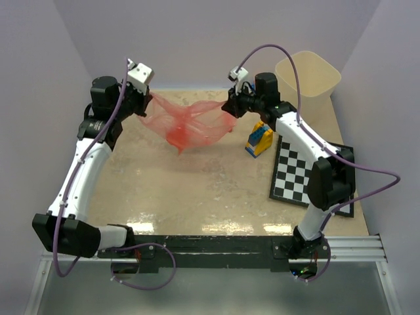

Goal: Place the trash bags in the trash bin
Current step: Unfold the trash bag at the center of the board.

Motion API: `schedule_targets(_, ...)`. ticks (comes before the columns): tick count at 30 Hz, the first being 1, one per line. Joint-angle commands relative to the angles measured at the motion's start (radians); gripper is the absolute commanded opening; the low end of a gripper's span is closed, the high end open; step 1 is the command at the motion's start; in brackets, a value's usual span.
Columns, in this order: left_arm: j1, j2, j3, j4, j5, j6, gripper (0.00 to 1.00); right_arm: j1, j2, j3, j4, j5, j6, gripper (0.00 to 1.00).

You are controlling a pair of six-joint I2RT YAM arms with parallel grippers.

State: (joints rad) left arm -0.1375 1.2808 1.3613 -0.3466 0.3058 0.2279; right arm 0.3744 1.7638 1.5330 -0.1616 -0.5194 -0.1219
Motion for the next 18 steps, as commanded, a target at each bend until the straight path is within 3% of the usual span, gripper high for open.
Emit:
schedule_targets(1,0.004,0.067,0.077,-0.012,-0.053,-0.073,0.00,0.003,0.000,0.140,-0.054,-0.039,-0.039,0.04)
schedule_targets(4,0.004,0.133,0.142,-0.029,0.007,-0.113,0.00,0.003,0.092,0.339,-0.145,-0.111,-0.074,0.00)
schedule_targets(6,0.004,0.193,0.261,-0.009,0.010,-0.133,0.00,0.003,0.153,0.477,-0.164,-0.116,-0.044,0.00)
schedule_targets(10,0.004,0.357,0.540,0.024,-0.120,-0.165,0.00,0.001,0.276,0.732,-0.116,0.072,0.000,0.00)
schedule_targets(13,0.004,0.458,0.740,0.095,-0.210,-0.191,0.00,-0.005,0.243,0.730,0.192,0.224,0.079,0.00)
schedule_targets(18,-0.001,0.473,0.910,0.396,-0.125,-0.292,0.00,0.033,0.155,0.763,0.632,0.363,0.174,0.03)
